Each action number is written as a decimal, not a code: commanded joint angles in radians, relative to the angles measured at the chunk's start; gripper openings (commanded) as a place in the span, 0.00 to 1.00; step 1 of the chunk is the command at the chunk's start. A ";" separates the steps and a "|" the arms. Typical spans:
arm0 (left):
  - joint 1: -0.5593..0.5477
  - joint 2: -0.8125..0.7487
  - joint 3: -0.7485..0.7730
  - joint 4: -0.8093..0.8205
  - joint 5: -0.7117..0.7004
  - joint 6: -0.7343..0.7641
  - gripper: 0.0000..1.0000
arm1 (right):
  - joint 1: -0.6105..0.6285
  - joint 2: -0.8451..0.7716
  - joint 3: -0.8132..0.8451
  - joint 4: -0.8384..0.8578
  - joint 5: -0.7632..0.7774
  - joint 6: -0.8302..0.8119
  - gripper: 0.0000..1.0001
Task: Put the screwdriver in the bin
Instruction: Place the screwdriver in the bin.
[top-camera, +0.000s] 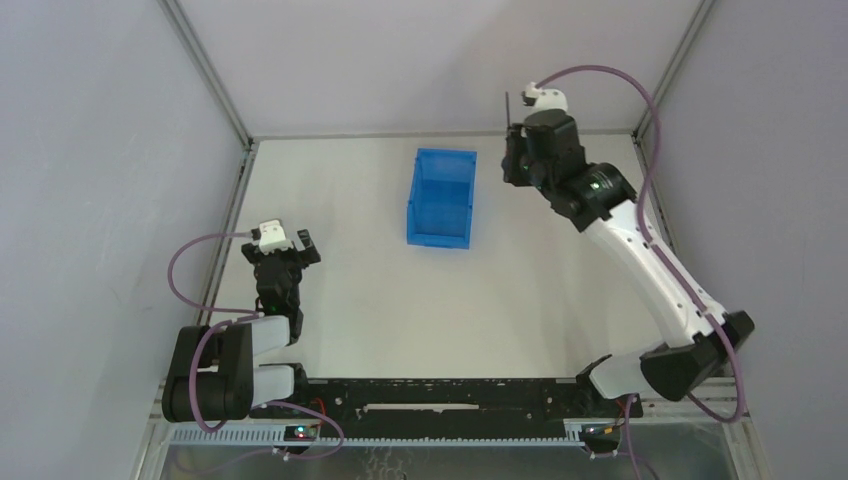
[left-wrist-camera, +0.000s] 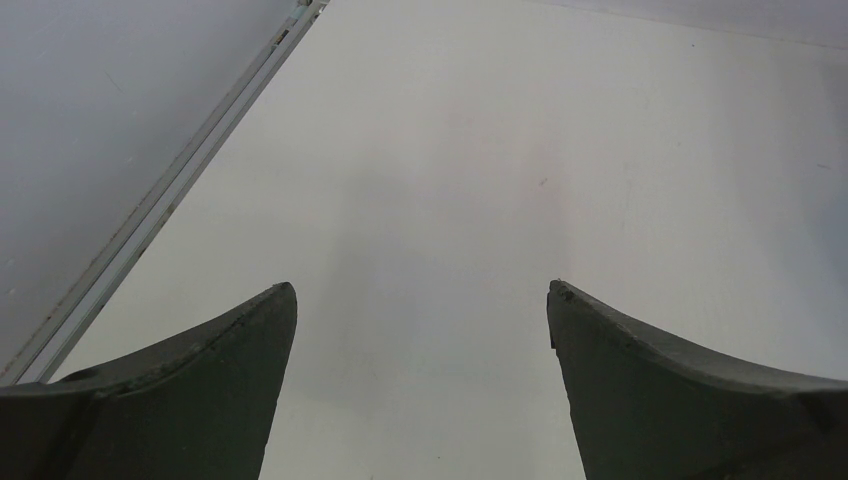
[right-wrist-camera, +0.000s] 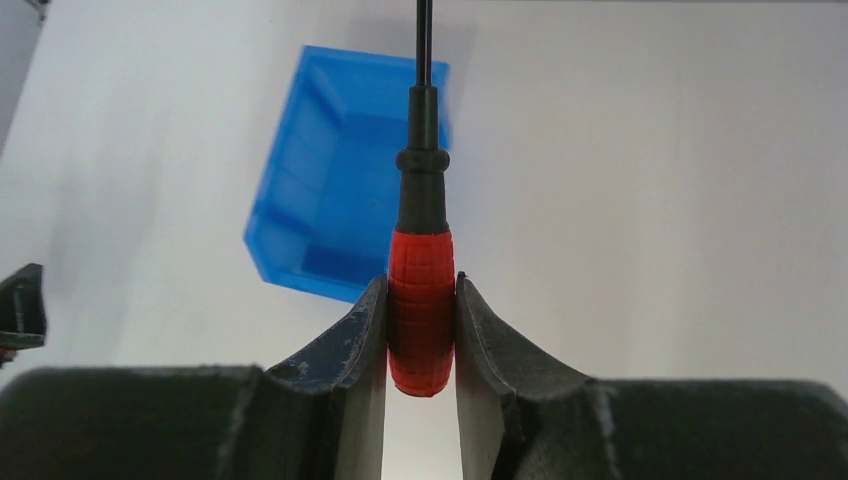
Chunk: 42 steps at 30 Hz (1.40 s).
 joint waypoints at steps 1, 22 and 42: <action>0.004 -0.003 0.041 0.035 -0.012 0.020 1.00 | 0.101 0.088 0.128 0.046 0.098 0.043 0.00; 0.005 -0.002 0.041 0.035 -0.012 0.020 1.00 | 0.266 0.401 0.270 0.120 0.229 0.126 0.00; 0.005 -0.002 0.040 0.035 -0.013 0.020 1.00 | 0.193 0.707 0.085 0.352 0.122 0.184 0.00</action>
